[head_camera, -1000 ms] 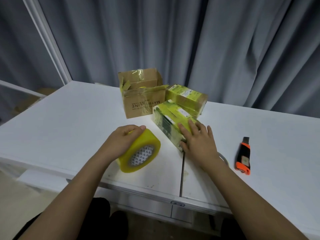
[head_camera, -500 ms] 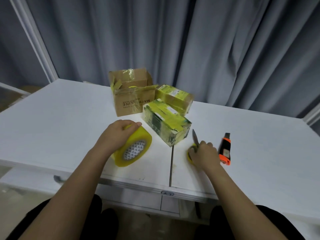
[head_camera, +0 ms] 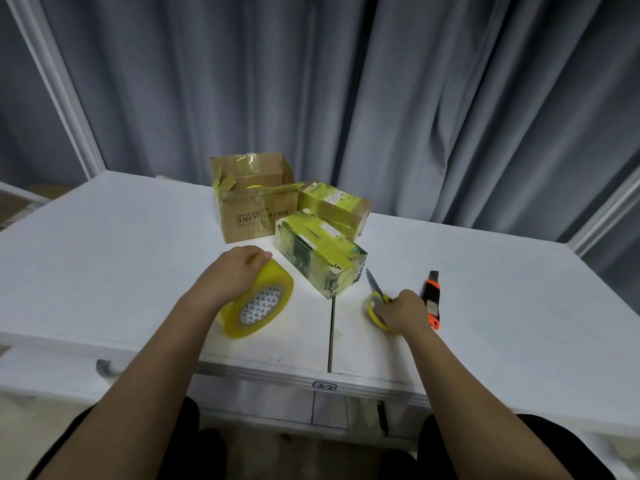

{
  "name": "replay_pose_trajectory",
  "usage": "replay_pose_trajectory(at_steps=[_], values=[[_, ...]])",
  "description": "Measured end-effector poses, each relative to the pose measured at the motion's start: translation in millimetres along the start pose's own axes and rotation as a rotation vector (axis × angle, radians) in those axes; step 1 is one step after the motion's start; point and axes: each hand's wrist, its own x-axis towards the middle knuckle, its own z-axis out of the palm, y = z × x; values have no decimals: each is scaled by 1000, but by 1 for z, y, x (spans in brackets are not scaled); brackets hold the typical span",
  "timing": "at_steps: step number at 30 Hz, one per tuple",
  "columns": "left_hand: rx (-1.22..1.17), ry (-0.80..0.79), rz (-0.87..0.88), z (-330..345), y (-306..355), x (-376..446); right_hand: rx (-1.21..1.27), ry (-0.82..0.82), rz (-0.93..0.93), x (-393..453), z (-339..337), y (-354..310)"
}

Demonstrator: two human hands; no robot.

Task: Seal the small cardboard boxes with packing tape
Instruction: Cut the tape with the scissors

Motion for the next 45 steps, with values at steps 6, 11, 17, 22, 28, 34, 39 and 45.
replay_pose_trajectory(at_steps=[6,11,17,22,28,34,39,45], values=[[186,-116,-35,-2,13,4,499,76,-108,-30,-15,14],[301,-112,-92,-4,30,8,690,-147,-210,-65,-25,2],[318,170,-27,15,28,-9,746,-327,-228,-86,-17,-18],[284,161,-61,15,19,-8,670,-429,-152,-82,-4,-15],[268,167,-58,17,14,-6,612,-643,-93,-77,1,-12],[243,183,-50,16,13,-7,590,-714,-44,-76,9,-13],[243,173,-44,17,14,-8,613,-753,-39,-76,21,-28],[228,170,-28,16,12,-11,769,-787,25,-73,28,-56]])
